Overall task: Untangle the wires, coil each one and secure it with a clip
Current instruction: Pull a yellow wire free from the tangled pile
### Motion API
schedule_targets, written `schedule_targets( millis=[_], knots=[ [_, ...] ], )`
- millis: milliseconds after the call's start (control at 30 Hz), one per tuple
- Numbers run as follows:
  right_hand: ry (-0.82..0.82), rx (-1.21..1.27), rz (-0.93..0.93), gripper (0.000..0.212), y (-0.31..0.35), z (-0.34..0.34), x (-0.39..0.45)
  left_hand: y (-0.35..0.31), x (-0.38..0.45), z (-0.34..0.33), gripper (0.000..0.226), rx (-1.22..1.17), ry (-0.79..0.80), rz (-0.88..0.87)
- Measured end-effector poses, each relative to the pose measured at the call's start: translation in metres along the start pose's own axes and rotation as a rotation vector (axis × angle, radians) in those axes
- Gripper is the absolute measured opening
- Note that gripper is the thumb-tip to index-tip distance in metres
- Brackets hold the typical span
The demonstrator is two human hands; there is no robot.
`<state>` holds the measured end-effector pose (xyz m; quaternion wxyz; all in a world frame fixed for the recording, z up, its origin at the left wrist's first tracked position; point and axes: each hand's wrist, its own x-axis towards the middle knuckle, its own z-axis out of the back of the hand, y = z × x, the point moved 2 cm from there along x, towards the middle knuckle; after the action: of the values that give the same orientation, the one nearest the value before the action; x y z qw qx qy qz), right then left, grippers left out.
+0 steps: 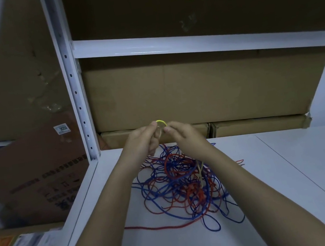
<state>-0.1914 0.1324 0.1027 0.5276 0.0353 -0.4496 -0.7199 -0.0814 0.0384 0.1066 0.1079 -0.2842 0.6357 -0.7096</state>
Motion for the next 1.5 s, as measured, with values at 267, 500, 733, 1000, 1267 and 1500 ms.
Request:
schedule_targets(
  millis=[267, 500, 733, 1000, 1267, 1500],
  knots=[
    [-0.013, 0.153, 0.014, 0.049, 0.019, -0.007, 0.019, -0.023, -0.01, 0.02, 0.034, -0.674, 0.129, -0.012],
    [0.175, -0.129, -0.051, 0.046, 0.016, -0.033, 0.007, -0.027, 0.003, 0.044, 0.028, -0.969, -0.134, -0.189],
    [0.087, -0.465, 0.282, 0.036, 0.018, -0.043, -0.018, -0.015, 0.016, 0.054, 0.026, -0.279, -0.399, -0.129],
    [0.112, -0.366, 0.239, 0.007, 0.039, -0.006, -0.018, 0.013, -0.008, 0.037, 0.041, 0.198, -0.058, -0.045],
    [0.074, 0.062, -0.069, 0.014, 0.006, 0.024, -0.008, 0.022, -0.019, 0.026, 0.055, 0.424, 0.196, 0.05],
    [0.174, 0.217, -0.115, 0.036, -0.004, 0.004, -0.027, 0.017, -0.021, 0.022, 0.056, -0.192, 0.169, 0.066]
  ],
)
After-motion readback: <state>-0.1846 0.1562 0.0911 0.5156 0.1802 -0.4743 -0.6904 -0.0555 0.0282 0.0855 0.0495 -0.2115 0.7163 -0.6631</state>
